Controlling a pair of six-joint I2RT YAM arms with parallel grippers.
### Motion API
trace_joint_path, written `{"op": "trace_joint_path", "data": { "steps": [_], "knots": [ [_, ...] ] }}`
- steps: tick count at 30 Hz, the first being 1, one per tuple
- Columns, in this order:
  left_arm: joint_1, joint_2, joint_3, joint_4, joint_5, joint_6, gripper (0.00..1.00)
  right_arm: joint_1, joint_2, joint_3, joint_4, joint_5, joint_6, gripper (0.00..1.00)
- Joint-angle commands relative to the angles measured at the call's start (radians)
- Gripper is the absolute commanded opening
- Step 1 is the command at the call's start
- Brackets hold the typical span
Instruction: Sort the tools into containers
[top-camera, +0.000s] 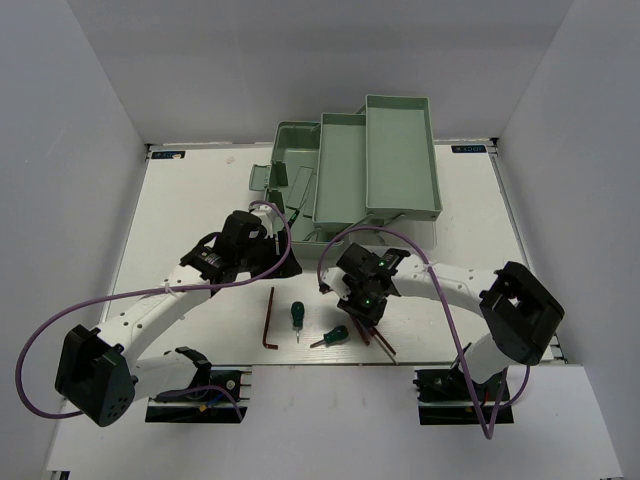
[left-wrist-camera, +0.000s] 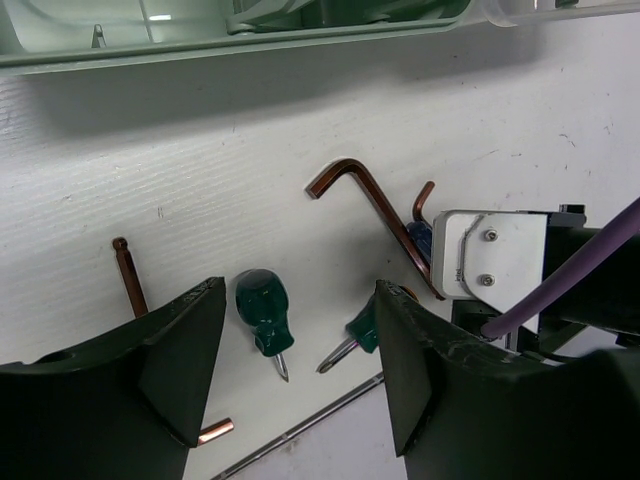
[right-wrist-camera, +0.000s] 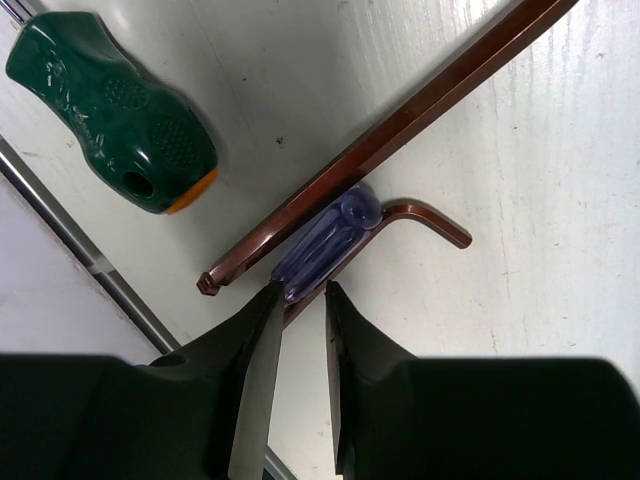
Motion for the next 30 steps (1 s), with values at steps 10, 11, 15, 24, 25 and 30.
{"op": "trace_joint_path", "data": {
  "steps": [10,11,15,24,25,30],
  "knots": [
    [-0.004,-0.042,-0.012,-0.02,-0.006,0.0,0.71,0.042,0.012,0.008,0.012,0.012,-0.006,0.26],
    [-0.004,-0.042,-0.012,-0.02,-0.006,0.0,0.71,0.043,0.017,0.008,0.012,0.012,-0.005,0.26],
    [-0.004,-0.042,-0.012,-0.02,-0.016,0.0,0.71,0.051,0.032,0.012,0.012,0.019,0.0,0.26],
    [-0.004,-0.061,-0.012,-0.038,-0.016,0.0,0.71,0.063,0.075,0.027,0.01,0.044,0.009,0.31],
    [-0.004,-0.061,-0.012,-0.038,-0.025,0.0,0.71,0.068,0.08,0.027,0.009,0.047,0.012,0.31],
    [-0.004,-0.07,-0.003,-0.056,-0.034,0.0,0.71,0.085,0.089,0.036,0.005,0.047,0.018,0.36]
  ]
}}
